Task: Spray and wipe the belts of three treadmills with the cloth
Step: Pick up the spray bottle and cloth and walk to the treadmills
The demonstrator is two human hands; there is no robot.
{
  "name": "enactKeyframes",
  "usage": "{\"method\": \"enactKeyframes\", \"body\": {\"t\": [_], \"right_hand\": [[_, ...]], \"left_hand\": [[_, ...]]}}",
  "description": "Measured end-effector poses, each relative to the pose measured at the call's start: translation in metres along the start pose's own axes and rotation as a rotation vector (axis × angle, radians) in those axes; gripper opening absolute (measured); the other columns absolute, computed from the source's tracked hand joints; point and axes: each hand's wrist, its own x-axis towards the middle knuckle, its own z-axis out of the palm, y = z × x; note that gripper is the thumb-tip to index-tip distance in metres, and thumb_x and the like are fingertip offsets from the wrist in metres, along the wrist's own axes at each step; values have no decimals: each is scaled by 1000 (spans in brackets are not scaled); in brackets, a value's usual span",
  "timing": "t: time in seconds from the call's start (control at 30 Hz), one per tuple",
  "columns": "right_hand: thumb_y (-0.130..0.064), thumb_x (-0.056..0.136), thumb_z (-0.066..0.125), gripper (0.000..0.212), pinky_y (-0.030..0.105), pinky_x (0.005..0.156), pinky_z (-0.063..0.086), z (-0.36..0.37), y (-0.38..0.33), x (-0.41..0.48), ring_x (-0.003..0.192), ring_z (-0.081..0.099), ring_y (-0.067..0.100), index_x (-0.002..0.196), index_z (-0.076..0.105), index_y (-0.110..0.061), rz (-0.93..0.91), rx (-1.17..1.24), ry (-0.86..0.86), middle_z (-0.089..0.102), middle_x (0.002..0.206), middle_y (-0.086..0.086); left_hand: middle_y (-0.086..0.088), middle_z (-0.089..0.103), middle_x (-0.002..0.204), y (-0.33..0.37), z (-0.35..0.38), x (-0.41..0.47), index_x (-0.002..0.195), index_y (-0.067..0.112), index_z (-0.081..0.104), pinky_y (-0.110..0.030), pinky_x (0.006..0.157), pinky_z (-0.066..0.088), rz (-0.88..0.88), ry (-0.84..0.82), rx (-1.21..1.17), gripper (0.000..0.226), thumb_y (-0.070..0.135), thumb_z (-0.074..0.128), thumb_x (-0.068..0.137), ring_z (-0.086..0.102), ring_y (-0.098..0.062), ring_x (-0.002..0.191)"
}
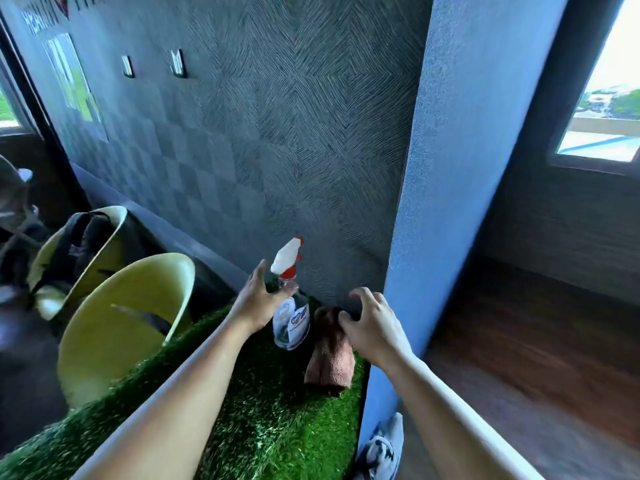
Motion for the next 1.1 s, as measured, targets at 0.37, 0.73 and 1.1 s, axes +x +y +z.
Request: {"method": "enactKeyframes", "body": {"t": [0.37, 0.73, 1.1], "right_hand": [[-43, 87, 58, 58, 39, 111, 34, 107, 19, 29, 135, 38, 25, 140, 45, -27, 199, -35, -3, 42, 147, 3], [-48, 82, 58, 72, 39, 118, 26, 151, 29, 38, 140, 35, 36, 146, 42, -22, 203, -172, 91, 35, 156, 11], [-23, 92, 55, 69, 26, 121, 5, 149, 33, 36, 151, 12, 24, 155, 25, -22, 166, -110, 50, 14, 164, 5]], "left_hand": [[3, 74, 98, 35, 12, 17, 118, 16, 64, -32, 86, 53, 25, -228, -403, 36, 14, 78, 85, 67, -14, 89], [-1, 61, 91, 20, 27, 32, 116, 30, 64, -31, 79, 47, 87, -118, -481, 32, 9, 67, 92, 54, -14, 83], [-16, 70, 94, 28, 18, 26, 115, 11, 65, -40, 77, 57, 172, -102, -552, 27, 10, 73, 89, 66, -25, 77]]}}
